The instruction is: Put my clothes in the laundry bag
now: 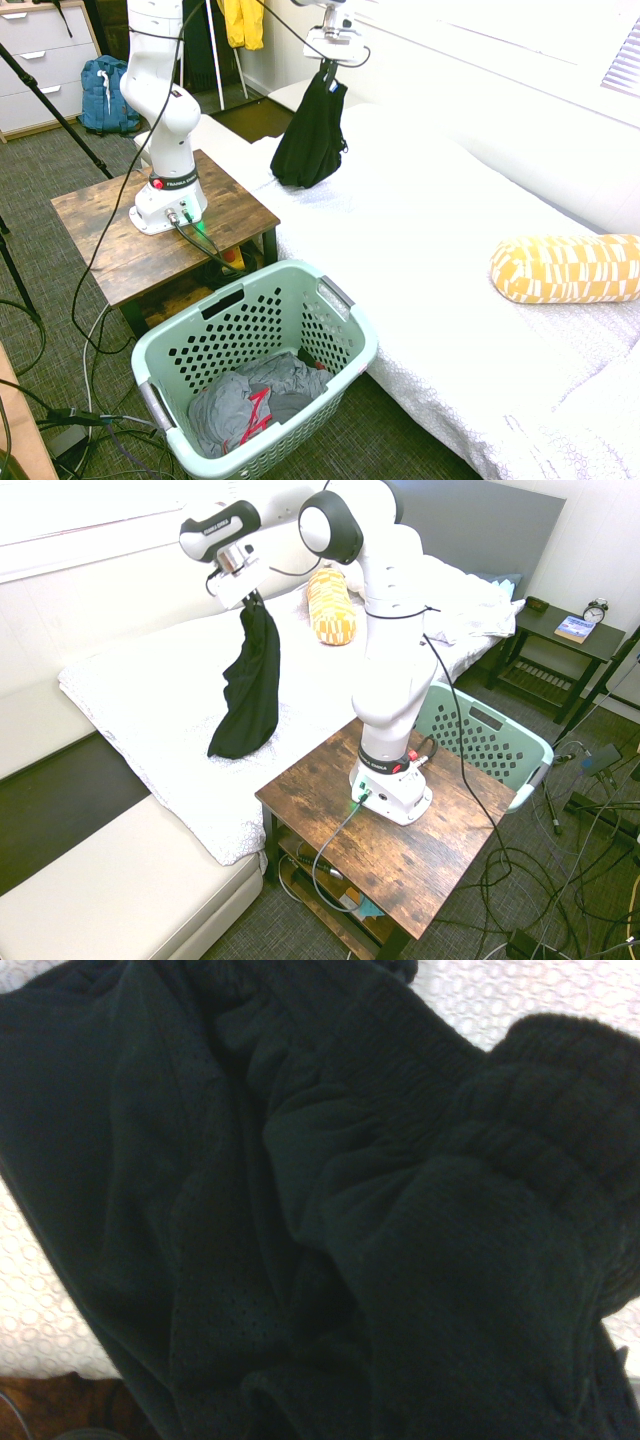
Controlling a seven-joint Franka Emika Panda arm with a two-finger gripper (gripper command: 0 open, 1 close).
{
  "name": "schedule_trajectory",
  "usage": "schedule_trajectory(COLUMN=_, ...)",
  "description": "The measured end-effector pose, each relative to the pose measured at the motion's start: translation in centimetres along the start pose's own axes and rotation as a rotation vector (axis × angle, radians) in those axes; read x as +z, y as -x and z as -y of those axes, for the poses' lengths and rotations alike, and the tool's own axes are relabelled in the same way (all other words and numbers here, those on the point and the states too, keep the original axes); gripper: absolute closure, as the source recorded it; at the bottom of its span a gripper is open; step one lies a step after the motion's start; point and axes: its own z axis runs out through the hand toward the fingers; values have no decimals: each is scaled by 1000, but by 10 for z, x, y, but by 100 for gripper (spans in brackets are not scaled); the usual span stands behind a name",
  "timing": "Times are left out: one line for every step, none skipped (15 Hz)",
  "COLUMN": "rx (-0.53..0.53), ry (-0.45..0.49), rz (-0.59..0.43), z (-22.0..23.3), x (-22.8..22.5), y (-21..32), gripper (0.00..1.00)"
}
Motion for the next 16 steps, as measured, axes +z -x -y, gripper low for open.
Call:
schedule_trajectory(rx=17, ry=3, rz=2, z=-32, x=-15, y=-4, gripper=100)
schedule_trajectory(rx=32, ry=25, rz=7, z=-65, x=-27, y=-8, gripper=100)
schedule_trajectory(rx=46, ry=64, rz=15, z=-102, x=-40, y=-9, gripper=100)
schedule_trajectory(rx=60, ry=105, rz=26, z=-141, x=-54, y=-8, gripper=100)
schedule_trajectory(rx=71, ry=138, rz=36, z=-179, x=-67, y=-6, gripper=100)
schedule_trajectory(rx=88, ry=173, rz=53, z=-222, x=-78, y=-1, gripper=100)
schedule_trajectory(rx=109, ry=206, rz=78, z=-264, x=-86, y=4, gripper=100)
schedule_trajectory(rx=131, ry=229, rz=104, z=-305, x=-89, y=8, gripper=100)
schedule_trajectory(rx=166, ry=248, rz=130, z=-348, x=-88, y=11, gripper=100)
schedule_trajectory(rx=211, ry=266, rz=170, z=-391, x=-80, y=14, gripper=100)
schedule_trajectory(rx=251, ry=276, rz=224, z=-433, x=-65, y=19, gripper=100)
schedule_trajectory(rx=280, ry=291, rz=291, z=-474, x=-44, y=26, gripper=100)
schedule_trajectory(rx=307, ry=300, rz=370, z=-513, x=-14, y=34, gripper=100)
schedule_trajectory(rx=332, ry=292, rz=447, z=-539, x=23, y=42, gripper=100)
schedule_trajectory(rx=343, ry=284, rz=509, z=-553, x=57, y=47, gripper=100)
schedule_trajectory(rx=342, ry=283, rz=558, z=-556, x=87, y=49, gripper=100)
